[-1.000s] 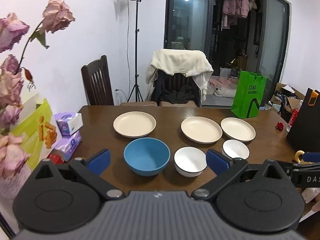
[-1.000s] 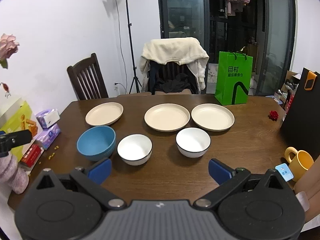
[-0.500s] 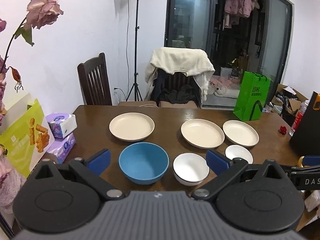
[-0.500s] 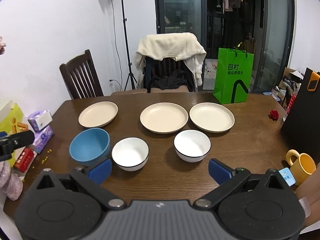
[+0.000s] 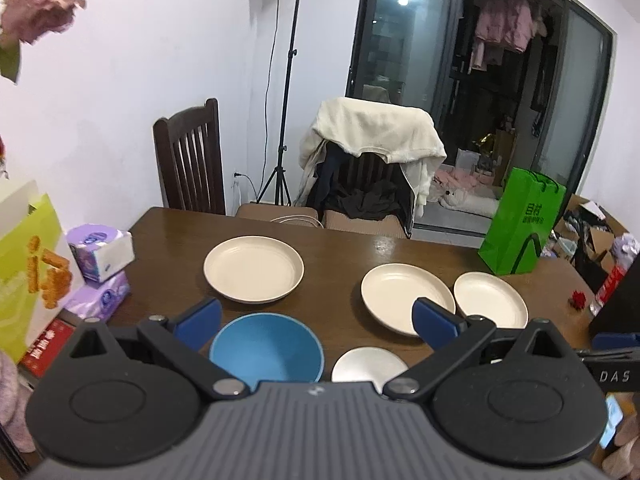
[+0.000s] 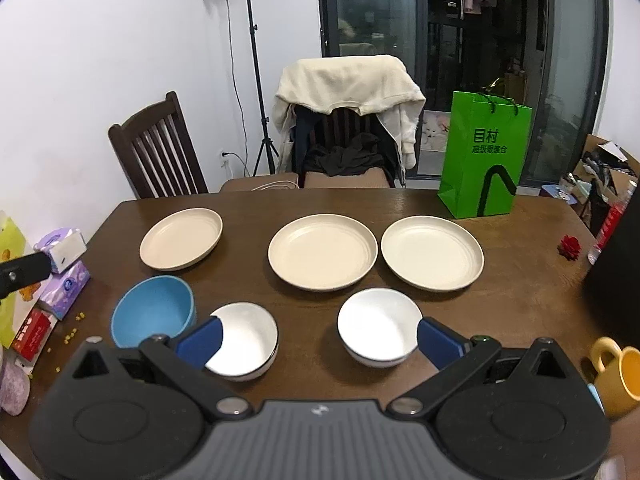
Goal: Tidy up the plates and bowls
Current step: 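Move both grippers toward the cream plate beside the flower vase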
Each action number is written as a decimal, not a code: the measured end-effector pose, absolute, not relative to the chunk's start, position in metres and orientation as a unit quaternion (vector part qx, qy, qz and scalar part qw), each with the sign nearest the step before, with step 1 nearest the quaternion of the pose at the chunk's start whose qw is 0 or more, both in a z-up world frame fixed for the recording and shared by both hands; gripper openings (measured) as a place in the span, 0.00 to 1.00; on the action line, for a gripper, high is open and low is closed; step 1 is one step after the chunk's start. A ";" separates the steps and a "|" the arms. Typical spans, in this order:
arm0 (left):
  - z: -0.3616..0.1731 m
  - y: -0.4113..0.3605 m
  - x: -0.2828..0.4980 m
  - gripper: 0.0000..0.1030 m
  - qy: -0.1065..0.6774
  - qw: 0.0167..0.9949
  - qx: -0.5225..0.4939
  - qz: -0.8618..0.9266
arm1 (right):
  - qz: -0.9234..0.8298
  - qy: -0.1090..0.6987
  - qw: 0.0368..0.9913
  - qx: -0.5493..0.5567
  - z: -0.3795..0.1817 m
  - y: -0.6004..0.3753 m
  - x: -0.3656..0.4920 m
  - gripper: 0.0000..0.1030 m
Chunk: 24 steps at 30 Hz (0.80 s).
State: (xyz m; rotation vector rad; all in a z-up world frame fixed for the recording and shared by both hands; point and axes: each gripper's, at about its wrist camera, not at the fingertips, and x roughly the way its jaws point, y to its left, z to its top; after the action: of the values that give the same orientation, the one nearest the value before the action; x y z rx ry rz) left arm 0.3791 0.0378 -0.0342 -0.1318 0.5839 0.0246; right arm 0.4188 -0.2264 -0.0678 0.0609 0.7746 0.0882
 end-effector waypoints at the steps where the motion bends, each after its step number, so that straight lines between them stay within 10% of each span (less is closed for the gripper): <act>1: -0.035 0.037 0.385 1.00 0.288 0.955 -0.068 0.013 | 0.046 0.378 0.924 0.031 -0.069 -0.228 0.426 1.00; 24: -0.057 0.020 0.484 1.00 0.333 0.932 -0.092 0.106 | 0.145 0.416 0.898 -0.006 -0.105 -0.227 0.575 1.00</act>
State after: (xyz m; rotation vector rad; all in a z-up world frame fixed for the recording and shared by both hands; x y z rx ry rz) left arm 0.4836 0.0198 -0.0568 -0.1888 0.6822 0.2179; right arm 0.5753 -0.2273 -0.1053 -0.0125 0.8620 0.3006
